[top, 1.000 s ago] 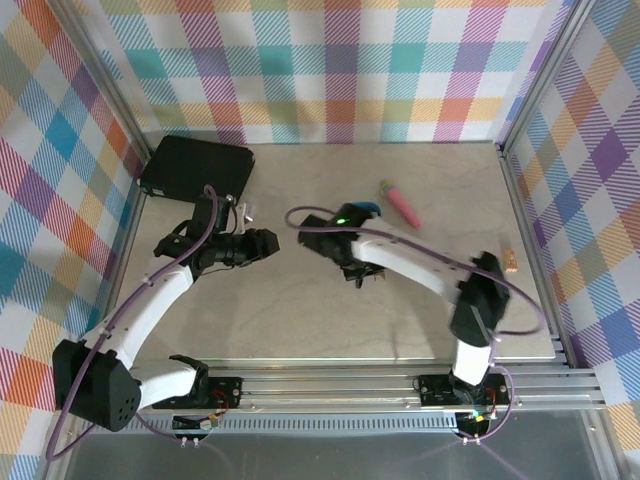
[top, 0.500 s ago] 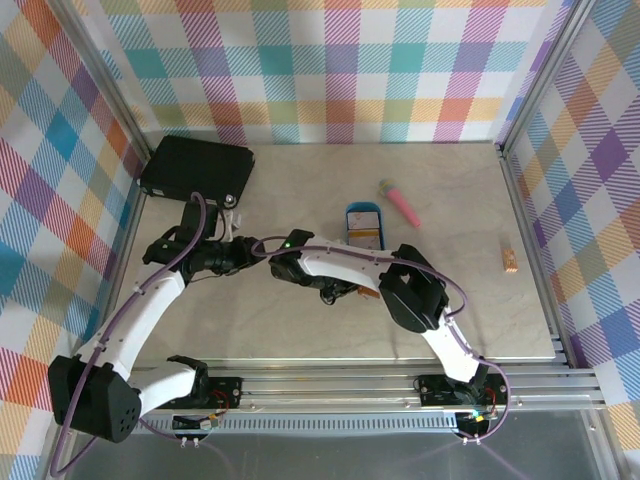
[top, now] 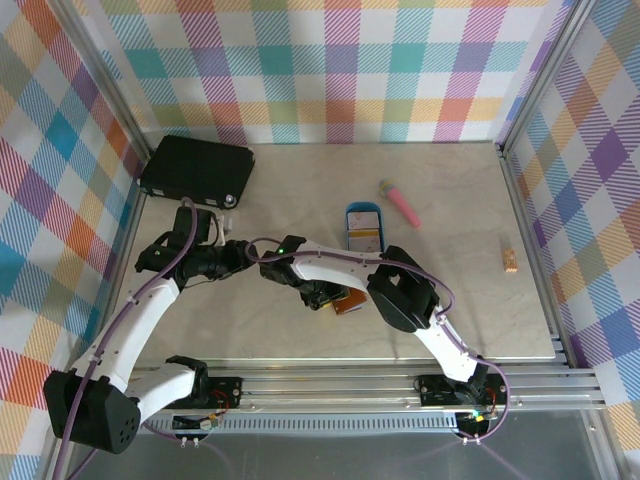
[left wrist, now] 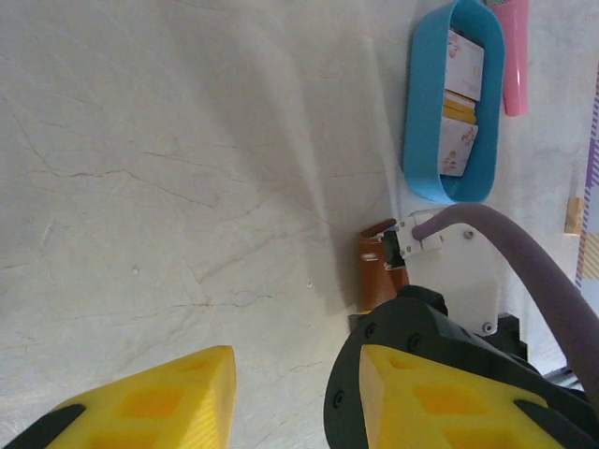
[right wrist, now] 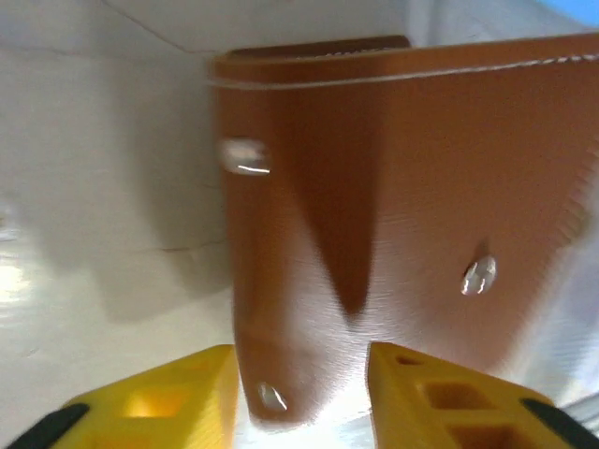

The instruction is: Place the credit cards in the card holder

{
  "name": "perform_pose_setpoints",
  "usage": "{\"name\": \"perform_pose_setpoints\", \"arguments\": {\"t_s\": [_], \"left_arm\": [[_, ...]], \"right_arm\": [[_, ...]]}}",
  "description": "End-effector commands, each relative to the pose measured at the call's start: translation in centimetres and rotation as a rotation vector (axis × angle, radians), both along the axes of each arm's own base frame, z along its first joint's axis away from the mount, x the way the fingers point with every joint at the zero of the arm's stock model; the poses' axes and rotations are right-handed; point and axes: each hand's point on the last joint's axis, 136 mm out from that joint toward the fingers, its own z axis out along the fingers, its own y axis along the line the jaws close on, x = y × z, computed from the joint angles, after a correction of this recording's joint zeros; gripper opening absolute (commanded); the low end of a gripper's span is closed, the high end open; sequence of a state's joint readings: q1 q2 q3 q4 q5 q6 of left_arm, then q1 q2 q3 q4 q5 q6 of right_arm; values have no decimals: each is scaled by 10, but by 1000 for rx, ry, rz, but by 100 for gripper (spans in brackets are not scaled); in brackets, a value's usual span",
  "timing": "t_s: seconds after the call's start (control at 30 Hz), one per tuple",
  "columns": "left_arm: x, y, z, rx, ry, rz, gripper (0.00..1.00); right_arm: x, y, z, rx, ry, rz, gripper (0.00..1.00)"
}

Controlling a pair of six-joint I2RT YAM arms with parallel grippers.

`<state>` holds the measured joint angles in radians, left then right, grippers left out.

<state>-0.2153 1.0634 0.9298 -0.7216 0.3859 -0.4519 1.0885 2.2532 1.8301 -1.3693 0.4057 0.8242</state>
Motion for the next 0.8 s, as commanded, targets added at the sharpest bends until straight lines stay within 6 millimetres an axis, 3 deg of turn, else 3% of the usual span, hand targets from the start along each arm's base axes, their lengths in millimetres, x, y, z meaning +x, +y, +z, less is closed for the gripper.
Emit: {"name": "perform_pose_setpoints", "arguments": {"t_s": [0.0, 0.23, 0.4, 0.57, 0.67, 0.77], "left_arm": [[-8, 1, 1, -4, 11, -15, 41], [-12, 5, -4, 0, 13, -7, 42], [-12, -3, -9, -41, 10, -37, 42], [-10, -23, -8, -130, -7, -76, 42], [-15, -60, -9, -157, -30, -163, 43], [-19, -103, -5, -190, -77, -245, 47]], "right_arm": [[-4, 29, -2, 128, 29, 21, 51], [6, 49, 46, 361, -47, 23, 54], [15, 44, 83, 514, -111, 17, 54], [23, 14, 122, 728, -178, 5, 54], [26, -23, 135, 897, -206, -19, 52], [28, -66, 131, 1016, -191, -63, 54]]}}
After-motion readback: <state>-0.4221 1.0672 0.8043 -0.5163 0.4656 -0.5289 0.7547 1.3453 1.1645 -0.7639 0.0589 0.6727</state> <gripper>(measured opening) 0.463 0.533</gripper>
